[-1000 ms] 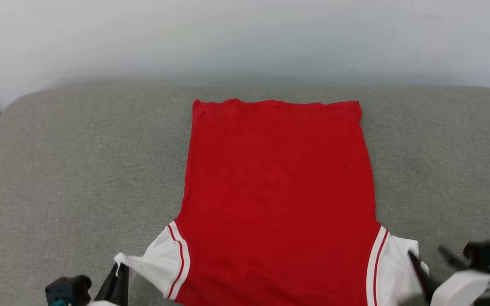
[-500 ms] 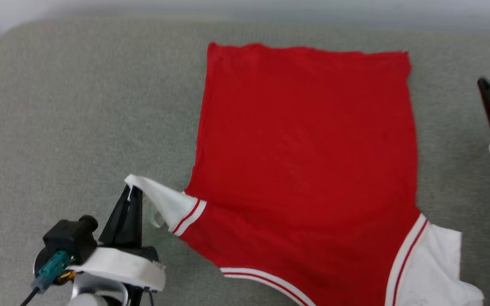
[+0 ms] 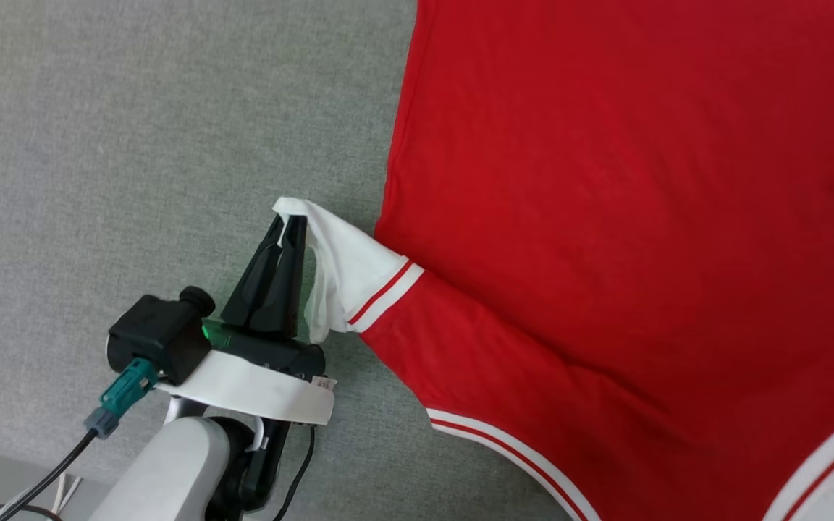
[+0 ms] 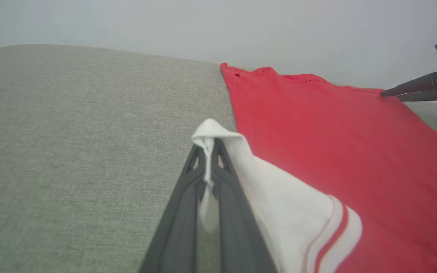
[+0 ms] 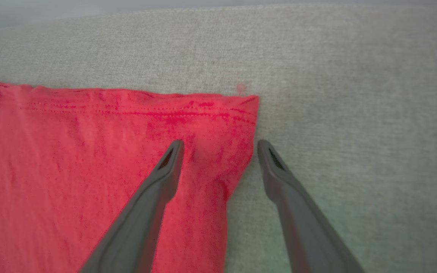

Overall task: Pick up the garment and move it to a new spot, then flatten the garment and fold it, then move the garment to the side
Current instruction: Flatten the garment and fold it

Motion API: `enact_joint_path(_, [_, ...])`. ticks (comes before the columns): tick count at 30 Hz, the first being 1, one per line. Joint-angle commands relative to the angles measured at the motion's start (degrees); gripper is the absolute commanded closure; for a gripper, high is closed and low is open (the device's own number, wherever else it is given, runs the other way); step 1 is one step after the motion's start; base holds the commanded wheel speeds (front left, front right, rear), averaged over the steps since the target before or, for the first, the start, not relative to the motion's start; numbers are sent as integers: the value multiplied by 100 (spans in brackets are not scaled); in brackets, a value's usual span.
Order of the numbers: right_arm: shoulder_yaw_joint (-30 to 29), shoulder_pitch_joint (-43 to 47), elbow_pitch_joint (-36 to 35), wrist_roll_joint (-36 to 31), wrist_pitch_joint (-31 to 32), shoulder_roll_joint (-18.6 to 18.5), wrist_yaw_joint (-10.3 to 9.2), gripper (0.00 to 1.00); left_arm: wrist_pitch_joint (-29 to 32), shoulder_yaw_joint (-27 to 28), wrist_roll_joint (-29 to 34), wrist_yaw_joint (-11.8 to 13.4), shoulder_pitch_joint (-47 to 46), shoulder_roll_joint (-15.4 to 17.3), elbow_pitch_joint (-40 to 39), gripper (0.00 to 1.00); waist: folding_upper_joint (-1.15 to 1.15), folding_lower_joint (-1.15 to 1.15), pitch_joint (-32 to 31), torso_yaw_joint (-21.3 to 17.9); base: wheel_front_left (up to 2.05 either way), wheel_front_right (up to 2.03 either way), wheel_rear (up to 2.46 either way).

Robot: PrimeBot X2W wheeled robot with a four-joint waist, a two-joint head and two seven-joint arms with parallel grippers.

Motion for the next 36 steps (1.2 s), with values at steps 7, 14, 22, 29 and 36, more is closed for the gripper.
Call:
enact_joint_path(7, [-187, 141, 921, -413, 971, 324, -2, 79, -106, -15, 31, -187, -263, -146, 314, 100, 0, -2, 341, 292, 0, 0, 0])
enact_joint_path(14, [-258, 86, 786, -646, 870, 263, -2, 100, -120, -2, -17, -222, -143, -135, 558, 100, 0, -2, 10, 203, 0, 0, 0])
enact_joint_path(22, [429, 422, -22, -433, 608, -213, -2, 100, -16, 143, -189, -21, 442, 97, 877, 100, 0, -2, -1100, -190, 0, 0, 0])
enact_joint_path(29, [911, 2179, -1339, 301, 828, -788, -3, 100, 179, 386, -439, 321, 1236, 340, 856, 100, 0, -2, -2070, -663, 0, 0, 0])
enact_joint_path(36, [327, 4966, -2610, 675, 1038, -495, -2, 100, 420, 501, -590, 588, 1795, 553, 718, 100, 0, -2, -2580, -1015, 0, 0, 0])
